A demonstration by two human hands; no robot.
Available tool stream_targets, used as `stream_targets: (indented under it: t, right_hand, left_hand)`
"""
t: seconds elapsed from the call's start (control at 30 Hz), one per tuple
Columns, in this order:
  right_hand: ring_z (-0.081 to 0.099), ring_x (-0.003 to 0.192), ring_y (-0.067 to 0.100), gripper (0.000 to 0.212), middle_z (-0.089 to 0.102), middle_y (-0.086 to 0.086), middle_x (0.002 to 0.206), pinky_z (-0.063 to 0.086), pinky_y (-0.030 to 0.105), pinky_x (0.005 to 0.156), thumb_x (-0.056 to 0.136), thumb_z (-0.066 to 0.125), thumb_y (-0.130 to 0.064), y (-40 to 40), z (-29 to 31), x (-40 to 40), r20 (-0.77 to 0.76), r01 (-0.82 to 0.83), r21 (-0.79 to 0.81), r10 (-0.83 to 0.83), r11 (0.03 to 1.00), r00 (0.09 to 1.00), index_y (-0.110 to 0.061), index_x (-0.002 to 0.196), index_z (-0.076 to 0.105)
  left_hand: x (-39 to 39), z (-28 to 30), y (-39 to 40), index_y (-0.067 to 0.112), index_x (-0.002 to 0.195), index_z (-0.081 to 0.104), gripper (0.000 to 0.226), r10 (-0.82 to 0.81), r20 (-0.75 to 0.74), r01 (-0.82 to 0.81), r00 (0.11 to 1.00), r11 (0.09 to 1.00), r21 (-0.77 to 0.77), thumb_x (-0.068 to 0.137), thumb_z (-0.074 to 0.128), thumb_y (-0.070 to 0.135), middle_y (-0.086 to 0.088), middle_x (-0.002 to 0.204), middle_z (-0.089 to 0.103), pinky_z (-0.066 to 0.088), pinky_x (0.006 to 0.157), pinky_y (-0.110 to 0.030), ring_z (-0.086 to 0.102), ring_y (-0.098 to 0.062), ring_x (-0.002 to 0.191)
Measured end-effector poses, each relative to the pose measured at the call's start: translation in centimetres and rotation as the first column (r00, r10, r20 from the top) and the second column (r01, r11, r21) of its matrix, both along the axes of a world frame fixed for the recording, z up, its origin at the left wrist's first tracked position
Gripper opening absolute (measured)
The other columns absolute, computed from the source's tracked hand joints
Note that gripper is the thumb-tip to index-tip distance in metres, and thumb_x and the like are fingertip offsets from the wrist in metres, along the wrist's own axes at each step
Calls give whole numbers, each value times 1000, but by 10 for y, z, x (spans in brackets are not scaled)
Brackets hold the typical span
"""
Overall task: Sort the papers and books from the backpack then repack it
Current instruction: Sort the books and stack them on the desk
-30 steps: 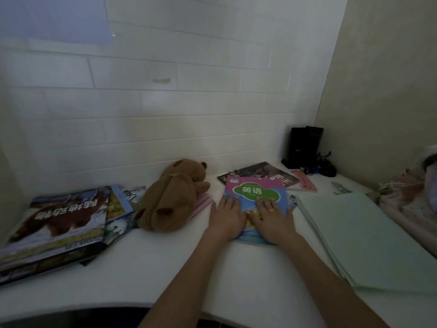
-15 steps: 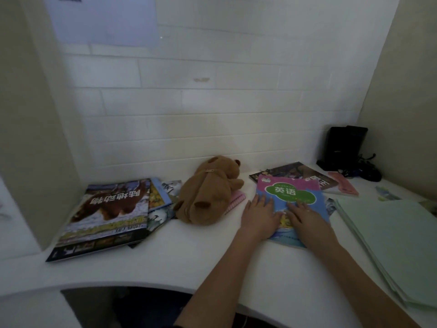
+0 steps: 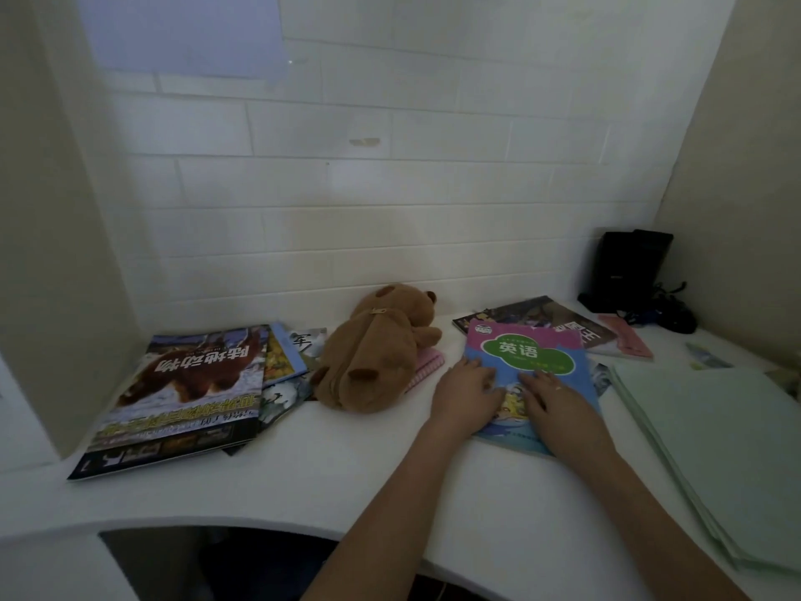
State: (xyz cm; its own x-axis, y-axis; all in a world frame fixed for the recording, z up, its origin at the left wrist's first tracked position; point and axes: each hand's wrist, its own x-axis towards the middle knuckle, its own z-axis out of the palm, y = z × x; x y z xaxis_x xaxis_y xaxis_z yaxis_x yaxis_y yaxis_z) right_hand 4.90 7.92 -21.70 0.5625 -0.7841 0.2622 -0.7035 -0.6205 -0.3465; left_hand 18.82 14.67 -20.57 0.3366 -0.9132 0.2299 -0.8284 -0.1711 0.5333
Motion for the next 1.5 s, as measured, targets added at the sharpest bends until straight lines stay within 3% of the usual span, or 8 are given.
stream_targets:
  t: [0.2,0.33,0.47,0.6,0.77,1.03,1.23,1.5]
  right_hand:
    - [21,144,22,51,25,4,156,18,49,113,96,37,-39,12,3,-1,-17,263,-33,-264,964,964,-26,145,32]
    - [25,139,39,60,20,25,153,22,48,114,93,38,-42,12,2,-3,4,428,72,-430,901,903,-14,144,26]
    - [43,124,39,50,39,27,139,37,44,105,89,45,-40,9,3,-7,95,380,140,-394,914,914,-17,133,40]
    - [53,109,32,42,50,14,127,42,32,78,87,55,-36,8,9,-13,328,276,262,-355,925,875,-22,125,45]
    - [58,98,24,36,55,8,123,43,31,72,85,61,-30,6,12,-19,548,161,351,-343,922,763,-29,118,46]
    - [60,97,20,70,56,1,116,48,33,82,81,72,-33,4,16,-24,708,115,419,-403,901,579,-14,136,31]
    - [64,100,19,36,67,3,111,51,32,82,89,61,-37,5,28,-31,841,-2,439,-410,899,353,-12,115,60]
    - [61,84,29,32,63,8,88,34,21,54,91,59,-39,20,52,-32,839,440,231,-407,868,361,-9,102,56]
  left_hand:
    - [3,-4,-4,20,148,23,69,87,-61,-81,994,993,84,89,52,42,-19,155,16,15,116,-39,7,-33,145]
    - [2,-2,-7,17,140,36,66,48,-257,-67,965,995,-67,82,65,30,-10,138,49,40,98,-31,48,-25,122]
    - [11,17,1,17,133,40,61,-223,-913,-170,341,941,-293,81,63,-5,-6,121,60,56,67,-27,64,-19,90]
    - [-1,28,6,16,136,38,53,-295,-948,-75,-115,955,-288,88,57,10,-8,115,64,57,77,-40,67,-28,99]
    - [-11,26,14,5,121,56,59,-143,-986,221,-91,962,-160,62,52,5,-20,109,67,56,79,-43,67,-37,90]
    - [1,26,14,16,122,56,52,-234,-961,16,144,972,-234,77,61,-10,-18,105,70,59,66,-43,70,-34,76]
    - [-4,37,27,20,106,62,41,-342,-938,151,52,931,-331,69,65,2,-13,94,74,60,65,-39,71,-29,74]
    - [-32,41,18,25,123,51,38,-347,-928,232,139,922,-310,88,61,14,-10,117,67,54,88,-41,68,-27,96]
